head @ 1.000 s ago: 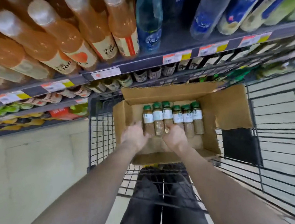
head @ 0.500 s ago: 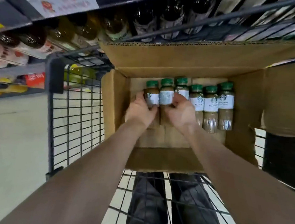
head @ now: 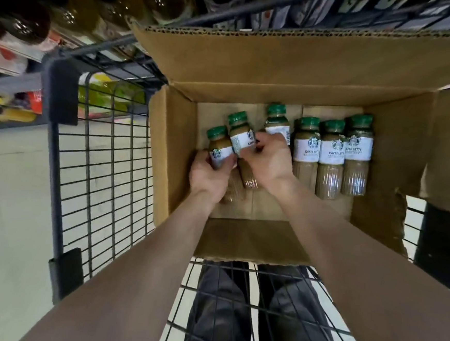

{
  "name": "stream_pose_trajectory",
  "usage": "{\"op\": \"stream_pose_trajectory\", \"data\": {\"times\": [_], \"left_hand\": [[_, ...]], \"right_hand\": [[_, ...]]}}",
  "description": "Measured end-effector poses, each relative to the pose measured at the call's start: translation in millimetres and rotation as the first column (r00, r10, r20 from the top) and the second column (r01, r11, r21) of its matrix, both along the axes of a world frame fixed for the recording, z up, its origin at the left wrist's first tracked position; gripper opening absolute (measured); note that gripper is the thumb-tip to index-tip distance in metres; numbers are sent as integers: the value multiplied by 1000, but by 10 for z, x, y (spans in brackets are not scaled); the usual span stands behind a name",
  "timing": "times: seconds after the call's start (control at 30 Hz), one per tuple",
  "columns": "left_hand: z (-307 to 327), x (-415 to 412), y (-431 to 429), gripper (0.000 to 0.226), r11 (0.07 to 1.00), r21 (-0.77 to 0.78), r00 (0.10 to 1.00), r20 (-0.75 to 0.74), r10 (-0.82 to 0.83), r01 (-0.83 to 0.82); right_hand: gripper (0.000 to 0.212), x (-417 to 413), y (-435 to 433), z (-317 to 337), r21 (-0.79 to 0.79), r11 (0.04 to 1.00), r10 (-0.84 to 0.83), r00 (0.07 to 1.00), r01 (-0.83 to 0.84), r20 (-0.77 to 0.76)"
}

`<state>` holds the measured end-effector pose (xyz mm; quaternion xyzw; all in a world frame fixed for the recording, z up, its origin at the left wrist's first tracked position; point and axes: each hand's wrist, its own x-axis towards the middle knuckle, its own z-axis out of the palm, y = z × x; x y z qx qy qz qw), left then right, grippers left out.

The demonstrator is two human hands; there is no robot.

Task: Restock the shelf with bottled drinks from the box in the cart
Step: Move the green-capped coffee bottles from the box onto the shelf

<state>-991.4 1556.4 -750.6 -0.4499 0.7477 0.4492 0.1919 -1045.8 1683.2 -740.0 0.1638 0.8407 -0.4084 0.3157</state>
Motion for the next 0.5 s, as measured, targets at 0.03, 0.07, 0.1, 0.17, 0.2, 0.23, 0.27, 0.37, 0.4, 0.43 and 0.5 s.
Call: {"op": "stream_pose_trajectory", "data": {"times": [0.03,0.07,0.1,0.17,0.2,0.23,0.27,0.37,0.4,0.43,0.5], "left_hand": [[-4,35,11,34,1000,-6,1000,-5,10,-10],[-7,52,25,34,1000,-14,1000,-14,26,-26],[-6,62,43,38,998,-19,998,-22,58,-59],[22,72,80,49,989,-29,989,-38,146,-147],[30,78,91,52,982,-29,981,-50,186,-187],[44,83,100,52,975,-18,973,-63,220,-221],[43,101,97,52,969,-5,967,-71,246,-247],[43,105,88,55,967,24,965,-59,256,-255],[39,105,85,54,966,34,964,-56,260,-258],[31,110,82,54,966,45,965,-53,255,-253],[22,144,62,59,964,100,967,-43,250,-245]], "right_hand": [[32,18,-31,-13,14,1000,5,1000,-5,-15],[39,31,-51,-26,27,1000,4,1000,-4,-29],[43,46,-72,-27,35,999,-2,999,3,-42],[40,78,-124,-17,34,999,-18,998,19,-53],[38,90,-146,-11,21,999,-33,999,34,-41],[37,103,-164,-10,0,999,-53,998,53,-14],[38,112,-180,-16,-22,997,-68,997,69,23],[40,94,-192,-39,-34,997,-61,994,65,91],[41,69,-178,-41,-41,997,-63,991,68,115],[43,33,-170,-30,-49,997,-57,989,64,133],[44,-23,-141,-11,-48,999,-8,987,15,158]]}}
